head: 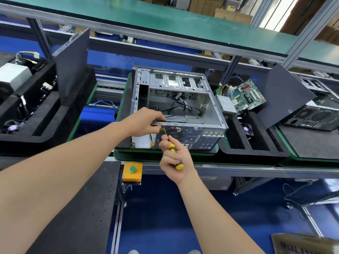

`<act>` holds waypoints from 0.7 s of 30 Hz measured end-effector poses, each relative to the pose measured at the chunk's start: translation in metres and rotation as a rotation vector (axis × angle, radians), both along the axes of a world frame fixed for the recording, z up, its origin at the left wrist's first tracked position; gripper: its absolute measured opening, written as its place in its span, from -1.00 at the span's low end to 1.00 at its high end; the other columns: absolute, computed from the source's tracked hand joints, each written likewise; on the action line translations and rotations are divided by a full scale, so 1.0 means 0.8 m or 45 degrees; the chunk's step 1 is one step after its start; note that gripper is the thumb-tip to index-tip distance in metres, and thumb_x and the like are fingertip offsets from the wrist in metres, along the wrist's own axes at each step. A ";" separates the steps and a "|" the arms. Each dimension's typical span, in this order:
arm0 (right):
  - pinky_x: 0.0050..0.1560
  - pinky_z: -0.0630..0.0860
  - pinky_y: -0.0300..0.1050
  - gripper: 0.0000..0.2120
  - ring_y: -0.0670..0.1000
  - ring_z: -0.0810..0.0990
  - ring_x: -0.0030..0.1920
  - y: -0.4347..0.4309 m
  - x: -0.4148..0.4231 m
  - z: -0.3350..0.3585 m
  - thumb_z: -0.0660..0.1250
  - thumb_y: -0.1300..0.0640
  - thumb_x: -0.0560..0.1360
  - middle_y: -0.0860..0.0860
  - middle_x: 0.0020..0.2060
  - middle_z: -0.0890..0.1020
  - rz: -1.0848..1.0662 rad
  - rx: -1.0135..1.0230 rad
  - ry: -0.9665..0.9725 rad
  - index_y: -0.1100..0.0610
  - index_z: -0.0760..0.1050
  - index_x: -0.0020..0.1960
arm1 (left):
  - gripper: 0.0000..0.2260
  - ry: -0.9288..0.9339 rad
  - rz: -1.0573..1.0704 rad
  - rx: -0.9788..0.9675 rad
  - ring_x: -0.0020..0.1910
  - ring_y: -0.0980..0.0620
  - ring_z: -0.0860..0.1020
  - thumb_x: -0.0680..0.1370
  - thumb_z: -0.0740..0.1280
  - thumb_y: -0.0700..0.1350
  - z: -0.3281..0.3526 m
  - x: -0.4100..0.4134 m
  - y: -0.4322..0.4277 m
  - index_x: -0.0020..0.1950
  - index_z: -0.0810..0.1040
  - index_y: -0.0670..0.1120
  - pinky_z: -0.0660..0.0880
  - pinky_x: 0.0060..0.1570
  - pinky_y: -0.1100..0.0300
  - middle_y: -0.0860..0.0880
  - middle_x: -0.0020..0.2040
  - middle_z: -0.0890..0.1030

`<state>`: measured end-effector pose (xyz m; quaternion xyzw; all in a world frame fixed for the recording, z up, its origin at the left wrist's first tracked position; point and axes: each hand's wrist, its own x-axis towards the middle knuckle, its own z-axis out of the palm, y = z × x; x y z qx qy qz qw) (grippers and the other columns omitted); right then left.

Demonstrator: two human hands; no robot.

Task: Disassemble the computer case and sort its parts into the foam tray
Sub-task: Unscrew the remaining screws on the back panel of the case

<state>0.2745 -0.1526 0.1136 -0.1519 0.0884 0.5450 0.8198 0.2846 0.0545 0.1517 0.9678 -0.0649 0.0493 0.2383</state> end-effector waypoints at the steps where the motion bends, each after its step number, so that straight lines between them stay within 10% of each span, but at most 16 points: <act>1: -0.67 0.28 -0.29 -0.69 -0.09 0.38 -0.65 0.001 -0.002 -0.002 0.12 0.08 0.75 0.09 -0.32 0.56 -0.013 0.078 0.071 0.27 0.51 0.03 | -0.69 0.002 0.001 0.002 0.04 0.07 0.59 0.59 0.37 -0.07 0.000 0.000 0.000 0.32 0.59 -0.09 0.53 0.07 0.15 -0.01 0.13 0.68; 6: -0.69 0.19 -0.22 -0.80 -0.07 0.28 -0.67 0.013 -0.003 0.011 0.22 0.12 0.68 0.00 -0.42 0.45 -0.071 -0.338 -0.263 0.20 0.53 -0.01 | -0.68 -0.026 0.005 -0.014 0.07 0.05 0.60 0.60 0.38 -0.09 -0.001 -0.001 -0.001 0.34 0.59 -0.10 0.47 0.06 0.22 -0.03 0.15 0.68; 13: -0.59 0.51 -0.12 -0.75 0.05 0.61 -0.47 0.019 -0.016 0.018 0.21 0.01 0.69 0.02 -0.28 0.64 -0.135 -1.719 -1.739 -0.01 0.52 -0.13 | -0.69 0.004 0.036 -0.101 -0.02 0.15 0.57 0.58 0.40 -0.08 -0.003 -0.001 -0.001 0.33 0.54 -0.02 0.40 -0.06 0.41 0.03 0.11 0.65; 21: -0.60 0.44 -0.25 -0.79 0.14 0.65 -0.38 0.017 -0.012 0.015 0.20 -0.01 0.69 0.14 -0.12 0.64 -0.176 -1.638 -1.661 -0.07 0.51 -0.10 | -0.81 0.003 0.089 -0.217 -0.06 0.11 0.61 0.48 0.44 -0.12 0.000 -0.004 -0.004 0.05 0.56 0.02 0.58 -0.02 0.14 0.08 -0.05 0.64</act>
